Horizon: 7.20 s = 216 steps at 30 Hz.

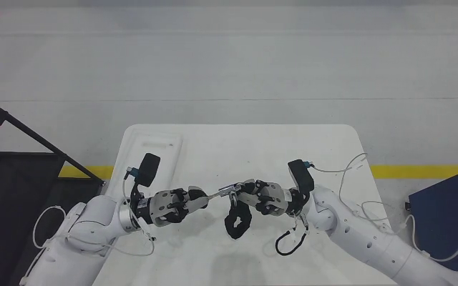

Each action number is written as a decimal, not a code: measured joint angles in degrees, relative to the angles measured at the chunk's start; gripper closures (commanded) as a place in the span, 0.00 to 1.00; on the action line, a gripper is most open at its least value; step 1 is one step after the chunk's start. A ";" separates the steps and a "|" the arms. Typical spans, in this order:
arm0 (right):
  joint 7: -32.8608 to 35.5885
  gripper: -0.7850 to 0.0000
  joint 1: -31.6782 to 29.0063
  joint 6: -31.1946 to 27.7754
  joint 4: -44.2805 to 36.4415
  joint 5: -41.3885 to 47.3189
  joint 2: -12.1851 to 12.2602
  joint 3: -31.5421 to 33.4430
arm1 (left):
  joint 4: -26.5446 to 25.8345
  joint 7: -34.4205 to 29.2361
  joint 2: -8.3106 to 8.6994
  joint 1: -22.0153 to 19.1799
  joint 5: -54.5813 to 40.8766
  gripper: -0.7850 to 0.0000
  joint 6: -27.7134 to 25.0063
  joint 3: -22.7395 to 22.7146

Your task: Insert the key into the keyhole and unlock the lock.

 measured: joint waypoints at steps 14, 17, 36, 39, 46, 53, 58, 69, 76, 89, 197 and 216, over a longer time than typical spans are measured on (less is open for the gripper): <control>0.00 1.00 0.00 0.00 0.00 0.00 0.00 0.00 | -0.73 -3.55 0.65 0.42 -2.28 1.00 2.92 -0.19; 0.00 1.00 0.00 0.00 0.00 0.00 0.00 0.00 | -0.89 -3.91 0.75 0.52 -2.15 1.00 3.07 -0.30; 0.00 1.00 0.00 0.00 0.00 0.00 0.00 0.00 | -3.55 -2.36 1.01 0.42 -1.01 1.00 5.00 -0.62; 0.01 1.00 0.00 0.00 0.00 0.00 0.00 0.00 | -4.27 -2.65 1.08 0.64 -0.76 1.00 7.04 -0.68; 4.92 1.00 -1.21 2.41 -2.39 0.96 -0.10 1.53 | -4.93 -2.77 1.15 0.63 -1.21 1.00 9.19 -0.71; 10.53 1.00 -2.62 2.93 -4.60 2.78 -0.20 4.05 | -4.87 -2.56 1.15 0.22 -1.30 1.00 9.90 -0.52; 13.46 1.00 -3.74 2.86 -5.22 3.82 -0.41 5.65 | -4.70 -1.97 1.11 -0.02 -1.42 0.00 9.40 -0.34; 15.08 1.00 -6.15 2.59 -5.87 4.27 -1.00 10.15 | -4.25 -1.69 1.15 0.17 -0.23 0.00 7.30 -0.36; 12.75 1.00 -7.83 1.11 -6.54 5.30 -1.57 13.24 | -2.83 1.91 0.98 0.73 -3.00 0.00 0.27 -0.66; 14.25 1.00 -1.27 0.00 0.36 15.50 -5.58 8.27 | 7.27 11.47 0.00 -3.89 -0.49 0.00 -9.12 -1.10; 18.47 1.00 -5.06 0.00 10.95 33.32 -12.94 5.04 | 1.70 26.80 -0.06 -0.15 -67.64 0.00 88.72 -7.81; 18.47 1.00 -5.06 0.00 10.95 33.32 -12.94 5.04 | 6.65 79.05 0.99 -9.50 -168.93 0.00 96.40 -2.43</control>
